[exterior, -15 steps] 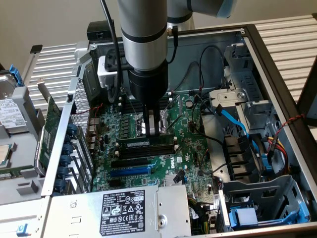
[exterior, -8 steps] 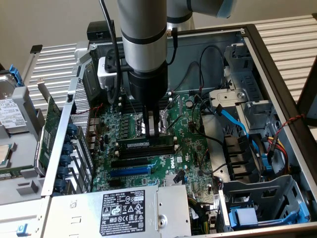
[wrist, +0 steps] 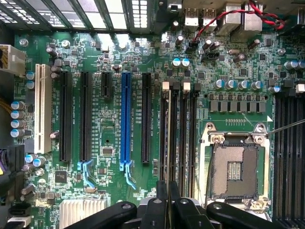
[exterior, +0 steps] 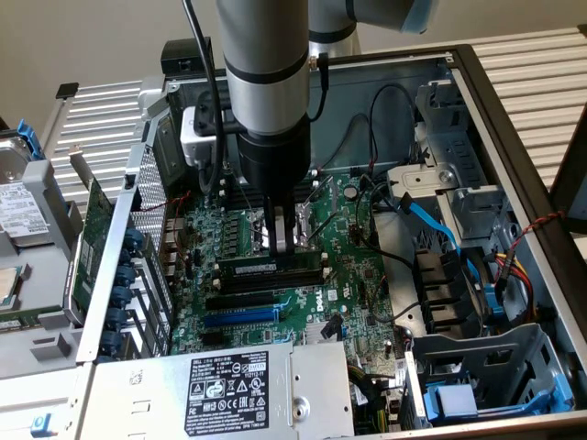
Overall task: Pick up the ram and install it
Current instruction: 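Insert the ram into the slot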
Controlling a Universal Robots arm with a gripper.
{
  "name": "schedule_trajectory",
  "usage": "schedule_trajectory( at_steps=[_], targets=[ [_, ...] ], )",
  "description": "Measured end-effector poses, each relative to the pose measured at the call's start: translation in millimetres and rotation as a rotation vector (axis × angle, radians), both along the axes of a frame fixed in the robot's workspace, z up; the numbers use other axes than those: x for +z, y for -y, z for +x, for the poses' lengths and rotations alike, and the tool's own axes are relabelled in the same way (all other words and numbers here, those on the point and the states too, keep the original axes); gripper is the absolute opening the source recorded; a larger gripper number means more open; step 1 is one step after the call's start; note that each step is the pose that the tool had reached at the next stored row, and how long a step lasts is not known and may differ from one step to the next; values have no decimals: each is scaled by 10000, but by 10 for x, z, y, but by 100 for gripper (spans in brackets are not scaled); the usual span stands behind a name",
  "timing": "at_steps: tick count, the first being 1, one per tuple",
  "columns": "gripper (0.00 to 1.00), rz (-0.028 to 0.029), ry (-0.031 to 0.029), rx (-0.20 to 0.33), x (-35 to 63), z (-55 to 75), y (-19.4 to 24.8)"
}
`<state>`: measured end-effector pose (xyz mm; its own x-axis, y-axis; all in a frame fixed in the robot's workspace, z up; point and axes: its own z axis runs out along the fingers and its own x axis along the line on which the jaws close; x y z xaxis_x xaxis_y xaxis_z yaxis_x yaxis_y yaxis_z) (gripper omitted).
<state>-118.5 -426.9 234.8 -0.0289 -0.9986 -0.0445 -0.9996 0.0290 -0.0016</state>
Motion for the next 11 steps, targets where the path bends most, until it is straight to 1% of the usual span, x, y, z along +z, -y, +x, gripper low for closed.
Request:
schedule_trajectory(
  at_steps=[11],
  targets=[
    [13,1,3,-3,-28,-7,0]
  ],
)
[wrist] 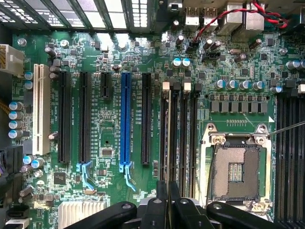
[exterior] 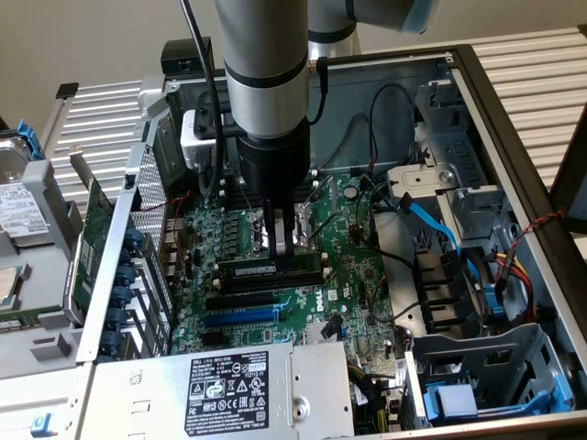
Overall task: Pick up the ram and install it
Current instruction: 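Insert the ram into the slot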
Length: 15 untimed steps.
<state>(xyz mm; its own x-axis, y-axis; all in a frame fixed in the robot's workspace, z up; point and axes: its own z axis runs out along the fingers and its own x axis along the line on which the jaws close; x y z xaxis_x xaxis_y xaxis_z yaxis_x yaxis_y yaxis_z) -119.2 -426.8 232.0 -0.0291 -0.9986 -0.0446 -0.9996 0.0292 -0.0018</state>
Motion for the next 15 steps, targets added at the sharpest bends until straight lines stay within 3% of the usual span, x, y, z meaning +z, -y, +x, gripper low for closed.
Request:
schedule_trajectory(
  at_steps=[2,15],
  targets=[
    [13,0,28,0,-4,-2,1],
    [13,-1,60,-1,-8,-9,8]
  ],
)
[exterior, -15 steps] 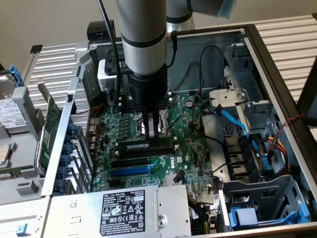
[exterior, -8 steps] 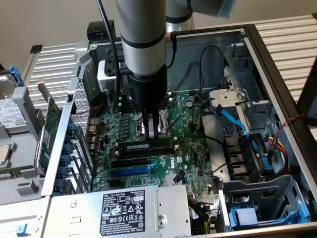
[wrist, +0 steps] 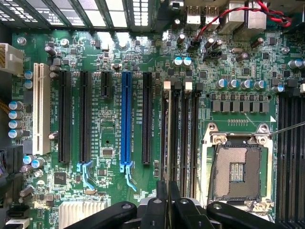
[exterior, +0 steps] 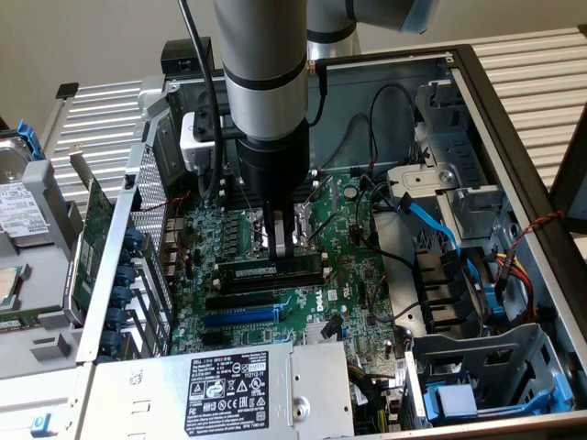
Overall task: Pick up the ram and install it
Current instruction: 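Insert the ram into the slot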
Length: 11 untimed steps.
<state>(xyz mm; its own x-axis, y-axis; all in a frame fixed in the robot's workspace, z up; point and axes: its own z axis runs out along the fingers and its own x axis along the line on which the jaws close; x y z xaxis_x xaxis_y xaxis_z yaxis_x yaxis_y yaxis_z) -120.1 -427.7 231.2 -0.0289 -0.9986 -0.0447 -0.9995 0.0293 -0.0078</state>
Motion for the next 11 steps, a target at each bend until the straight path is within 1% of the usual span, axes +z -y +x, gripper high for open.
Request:
schedule_trajectory(
  at_steps=[5,11],
  targets=[
    [13,0,7,0,-7,-2,0],
    [13,1,40,0,-7,-7,0]
  ],
)
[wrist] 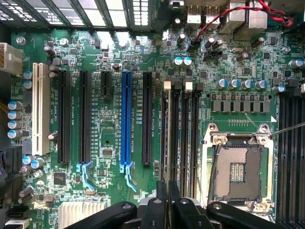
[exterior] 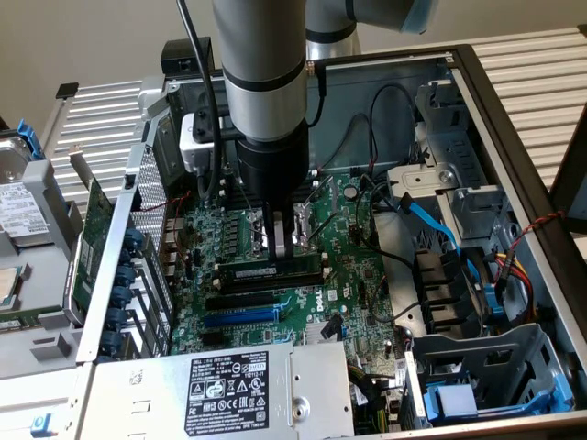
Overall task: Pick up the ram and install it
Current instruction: 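Insert the ram into the slot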
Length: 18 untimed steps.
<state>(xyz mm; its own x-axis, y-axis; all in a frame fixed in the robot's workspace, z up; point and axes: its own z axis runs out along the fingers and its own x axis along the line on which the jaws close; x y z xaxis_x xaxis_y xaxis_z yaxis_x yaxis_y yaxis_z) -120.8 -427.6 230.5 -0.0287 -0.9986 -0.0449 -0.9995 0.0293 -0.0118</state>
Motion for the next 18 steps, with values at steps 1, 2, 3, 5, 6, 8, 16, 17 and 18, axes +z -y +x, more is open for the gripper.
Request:
schedule_trajectory(
  at_steps=[1,2,3,5,6,8,16,17,18],
  targets=[
    [13,0,9,0,0,0,0],
    [13,-1,16,-1,0,0,0],
    [13,-1,17,0,0,0,0],
    [13,-1,21,-1,0,-3,0],
    [13,-1,24,0,-1,-5,0],
    [13,-1,28,-1,-2,-10,0],
    [13,-2,53,0,-10,-13,0],
    [13,-2,53,0,-11,-13,0],
    [13,-1,54,1,-12,-13,0]
  ],
)
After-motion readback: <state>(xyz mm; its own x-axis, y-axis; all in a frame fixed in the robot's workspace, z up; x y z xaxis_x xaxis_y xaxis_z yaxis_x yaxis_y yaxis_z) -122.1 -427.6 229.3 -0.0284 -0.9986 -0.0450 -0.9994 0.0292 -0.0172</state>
